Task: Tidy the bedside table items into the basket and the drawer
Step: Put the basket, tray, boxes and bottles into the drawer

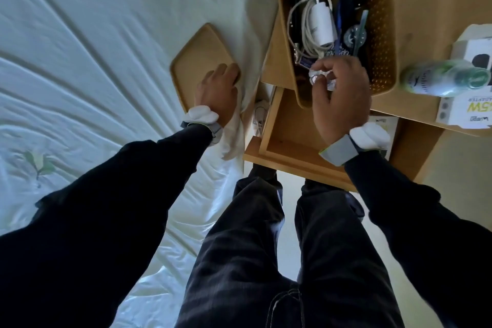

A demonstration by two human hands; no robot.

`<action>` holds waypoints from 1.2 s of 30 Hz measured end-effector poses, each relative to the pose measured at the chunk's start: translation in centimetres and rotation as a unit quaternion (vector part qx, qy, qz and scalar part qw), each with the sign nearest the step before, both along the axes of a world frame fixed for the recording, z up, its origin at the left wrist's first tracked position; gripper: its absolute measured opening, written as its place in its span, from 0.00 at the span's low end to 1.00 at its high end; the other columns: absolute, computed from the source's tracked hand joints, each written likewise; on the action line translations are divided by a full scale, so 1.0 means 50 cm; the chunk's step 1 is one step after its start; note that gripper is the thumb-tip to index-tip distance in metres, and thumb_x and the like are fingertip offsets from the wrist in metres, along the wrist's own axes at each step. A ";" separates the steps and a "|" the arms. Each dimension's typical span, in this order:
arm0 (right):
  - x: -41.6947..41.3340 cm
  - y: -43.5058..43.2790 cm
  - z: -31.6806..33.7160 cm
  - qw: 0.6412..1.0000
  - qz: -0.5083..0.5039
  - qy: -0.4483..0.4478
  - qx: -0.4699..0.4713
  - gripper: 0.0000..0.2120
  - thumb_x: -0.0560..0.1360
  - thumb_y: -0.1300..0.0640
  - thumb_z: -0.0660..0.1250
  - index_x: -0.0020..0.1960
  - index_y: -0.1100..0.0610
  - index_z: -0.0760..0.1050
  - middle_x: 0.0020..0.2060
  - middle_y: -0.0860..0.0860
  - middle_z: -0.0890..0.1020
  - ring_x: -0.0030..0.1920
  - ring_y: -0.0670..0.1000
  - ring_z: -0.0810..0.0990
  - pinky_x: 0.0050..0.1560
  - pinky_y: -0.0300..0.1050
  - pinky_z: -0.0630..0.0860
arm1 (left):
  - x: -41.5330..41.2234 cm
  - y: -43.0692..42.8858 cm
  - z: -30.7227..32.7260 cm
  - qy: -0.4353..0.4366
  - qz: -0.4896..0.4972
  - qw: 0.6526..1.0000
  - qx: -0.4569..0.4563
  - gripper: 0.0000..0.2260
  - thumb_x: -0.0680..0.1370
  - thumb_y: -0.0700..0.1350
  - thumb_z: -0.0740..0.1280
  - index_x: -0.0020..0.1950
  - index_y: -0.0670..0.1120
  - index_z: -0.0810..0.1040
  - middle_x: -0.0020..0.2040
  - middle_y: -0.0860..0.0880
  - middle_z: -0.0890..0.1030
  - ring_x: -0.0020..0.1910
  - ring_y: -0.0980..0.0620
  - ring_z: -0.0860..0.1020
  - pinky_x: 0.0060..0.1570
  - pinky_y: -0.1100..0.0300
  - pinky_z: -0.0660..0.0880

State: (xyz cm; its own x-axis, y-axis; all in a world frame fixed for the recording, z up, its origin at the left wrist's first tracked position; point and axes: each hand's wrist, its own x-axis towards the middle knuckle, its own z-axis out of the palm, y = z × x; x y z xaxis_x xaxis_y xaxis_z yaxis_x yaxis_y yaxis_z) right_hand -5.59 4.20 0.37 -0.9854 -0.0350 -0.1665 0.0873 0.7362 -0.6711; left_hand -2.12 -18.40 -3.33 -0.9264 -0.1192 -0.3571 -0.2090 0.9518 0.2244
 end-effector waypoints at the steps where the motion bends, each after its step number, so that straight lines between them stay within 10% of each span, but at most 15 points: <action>1: -0.002 0.000 0.005 1.000 -0.002 -0.002 -0.005 0.09 0.74 0.56 0.62 0.52 0.52 0.78 0.52 0.49 0.79 0.51 0.50 0.76 0.45 0.37 0.68 | -0.001 0.002 0.018 0.018 -0.008 1.000 0.009 0.09 0.72 0.40 0.59 0.50 0.44 0.73 0.44 0.44 0.75 0.39 0.41 0.73 0.37 0.51 0.71; 5: -0.014 -0.018 0.036 0.998 -0.006 0.002 -0.057 0.09 0.76 0.55 0.61 0.54 0.54 0.78 0.51 0.49 0.79 0.50 0.48 0.79 0.46 0.45 0.78 | 0.000 0.043 0.081 0.105 -0.057 0.993 0.016 0.03 0.72 0.38 0.62 0.44 0.44 0.73 0.39 0.46 0.74 0.34 0.47 0.68 0.31 0.56 0.65; 10: -0.057 -0.049 0.081 0.938 -0.002 -0.215 -0.270 0.19 0.79 0.45 0.58 0.59 0.56 0.78 0.46 0.54 0.82 0.46 0.51 0.80 0.48 0.49 0.78 | -0.010 0.125 0.151 0.207 -0.120 0.970 0.047 0.04 0.74 0.36 0.68 0.41 0.43 0.75 0.36 0.45 0.74 0.31 0.46 0.68 0.34 0.58 0.58; 15: -0.103 -0.007 0.096 0.888 -0.025 -0.273 -0.369 0.10 0.80 0.61 0.63 0.60 0.55 0.75 0.49 0.50 0.82 0.50 0.45 0.81 0.53 0.39 0.78 | -0.004 0.187 0.157 0.227 -0.217 0.945 0.095 0.06 0.76 0.38 0.67 0.45 0.46 0.71 0.37 0.44 0.73 0.34 0.46 0.68 0.34 0.54 0.63; 19: -0.111 0.067 0.068 0.924 -0.019 -0.236 -0.301 0.12 0.79 0.61 0.61 0.61 0.54 0.75 0.51 0.51 0.82 0.53 0.51 0.81 0.59 0.53 0.78 | -0.013 0.211 0.151 0.168 -0.271 0.940 0.123 0.10 0.75 0.51 0.69 0.49 0.44 0.79 0.43 0.45 0.76 0.42 0.44 0.72 0.44 0.52 0.67; 23: -0.131 0.130 0.054 0.949 -0.068 -0.188 -0.242 0.10 0.78 0.58 0.61 0.56 0.47 0.76 0.46 0.48 0.83 0.48 0.52 0.81 0.55 0.56 0.78 | -0.028 0.217 0.138 0.173 -0.103 0.967 0.157 0.12 0.76 0.50 0.68 0.54 0.42 0.77 0.50 0.45 0.78 0.48 0.45 0.75 0.51 0.53 0.69; 29: -0.139 0.135 0.025 0.990 -0.091 -0.078 -0.071 0.17 0.77 0.55 0.63 0.65 0.48 0.68 0.49 0.51 0.81 0.47 0.53 0.80 0.47 0.49 0.77 | -0.069 0.203 0.102 0.054 0.199 0.969 0.139 0.14 0.81 0.54 0.61 0.58 0.45 0.67 0.47 0.48 0.77 0.42 0.46 0.76 0.40 0.55 0.70; 36: -0.116 0.095 -0.005 0.987 -0.095 -0.050 0.117 0.24 0.77 0.62 0.61 0.73 0.55 0.65 0.64 0.55 0.74 0.64 0.59 0.72 0.59 0.54 0.71 | -0.079 0.227 0.078 0.023 0.176 0.979 0.100 0.14 0.84 0.53 0.52 0.45 0.45 0.65 0.33 0.45 0.74 0.29 0.47 0.72 0.30 0.55 0.65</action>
State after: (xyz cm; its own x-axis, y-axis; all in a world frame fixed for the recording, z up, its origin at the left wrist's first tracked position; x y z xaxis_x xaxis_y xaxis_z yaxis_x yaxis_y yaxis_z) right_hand -11.38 8.95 0.13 -0.9488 0.1992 -0.2452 0.2955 0.8342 -0.4656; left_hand -6.09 -7.06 0.56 -0.8564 -0.3653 -0.3649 -0.5011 0.7586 0.4165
